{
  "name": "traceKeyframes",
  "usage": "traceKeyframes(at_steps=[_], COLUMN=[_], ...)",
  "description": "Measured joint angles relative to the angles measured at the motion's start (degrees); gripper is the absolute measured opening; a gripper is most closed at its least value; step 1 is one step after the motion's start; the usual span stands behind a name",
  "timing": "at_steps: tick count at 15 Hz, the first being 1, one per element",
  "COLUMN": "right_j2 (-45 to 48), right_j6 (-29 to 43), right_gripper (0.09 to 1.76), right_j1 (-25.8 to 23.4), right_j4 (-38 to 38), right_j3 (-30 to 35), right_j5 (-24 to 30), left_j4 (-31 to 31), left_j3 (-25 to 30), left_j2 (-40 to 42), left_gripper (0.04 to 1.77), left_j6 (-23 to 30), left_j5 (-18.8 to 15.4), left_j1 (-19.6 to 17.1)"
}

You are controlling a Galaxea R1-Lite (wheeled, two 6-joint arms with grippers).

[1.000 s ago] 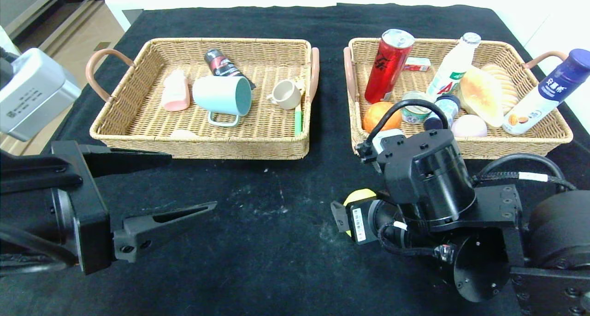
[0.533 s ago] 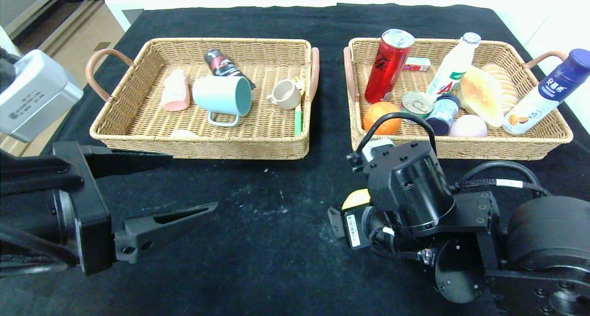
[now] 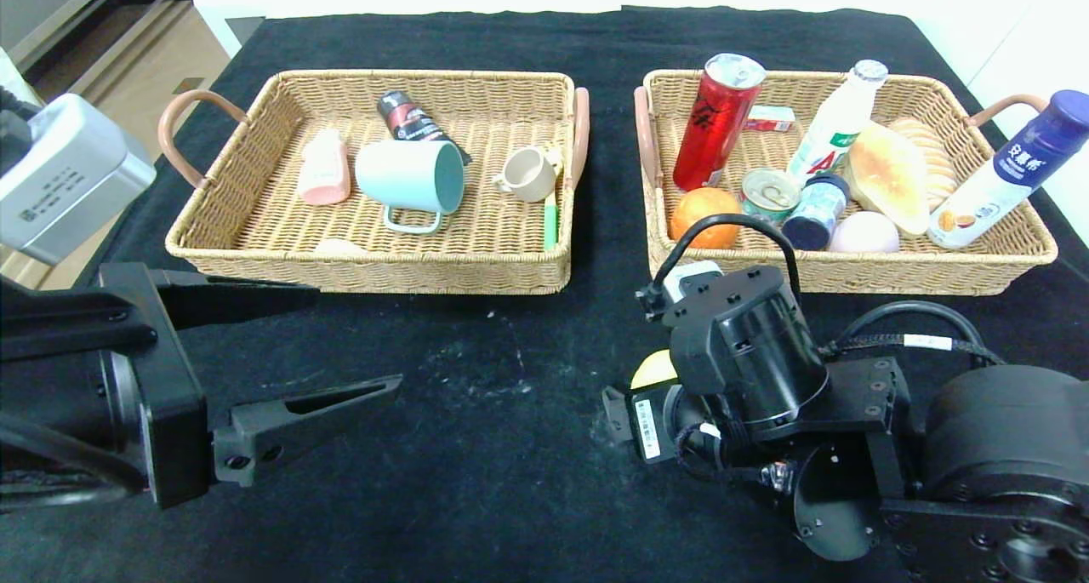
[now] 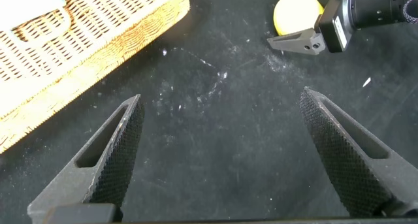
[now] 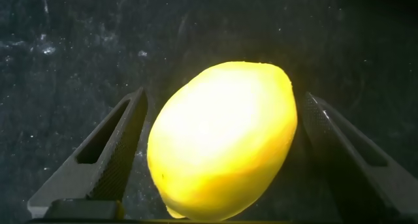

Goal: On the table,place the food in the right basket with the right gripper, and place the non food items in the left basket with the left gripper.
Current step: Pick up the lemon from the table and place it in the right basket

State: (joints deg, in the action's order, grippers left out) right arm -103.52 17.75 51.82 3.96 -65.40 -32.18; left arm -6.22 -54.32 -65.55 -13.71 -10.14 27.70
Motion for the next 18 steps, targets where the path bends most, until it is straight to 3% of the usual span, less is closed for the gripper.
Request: traceKeyframes(at_steps=[2, 4, 18], right_j2=[0.0, 0.0, 0.8], right_j6=[0.0, 0.0, -0.1], right_gripper=[1.39, 1.22, 1.19], right_j1=[0.0, 0.0, 0.1], right_j4=[0.0, 0.0, 0.0], right_j3=[0.0, 0.0, 0.2], right_j5=[0.1, 0.1, 0.2], left_j4=[0.0, 0.0, 0.0], left_j3=[0.0, 0.0, 0.0], left_j2=[0.0, 0.0, 0.1], left_gripper=[1.72, 1.72, 1.72], left_j6=[0.0, 0.0, 0.1], left_j5=[0.0, 0.0, 0.0], left_j1=[0.0, 0.0, 0.0])
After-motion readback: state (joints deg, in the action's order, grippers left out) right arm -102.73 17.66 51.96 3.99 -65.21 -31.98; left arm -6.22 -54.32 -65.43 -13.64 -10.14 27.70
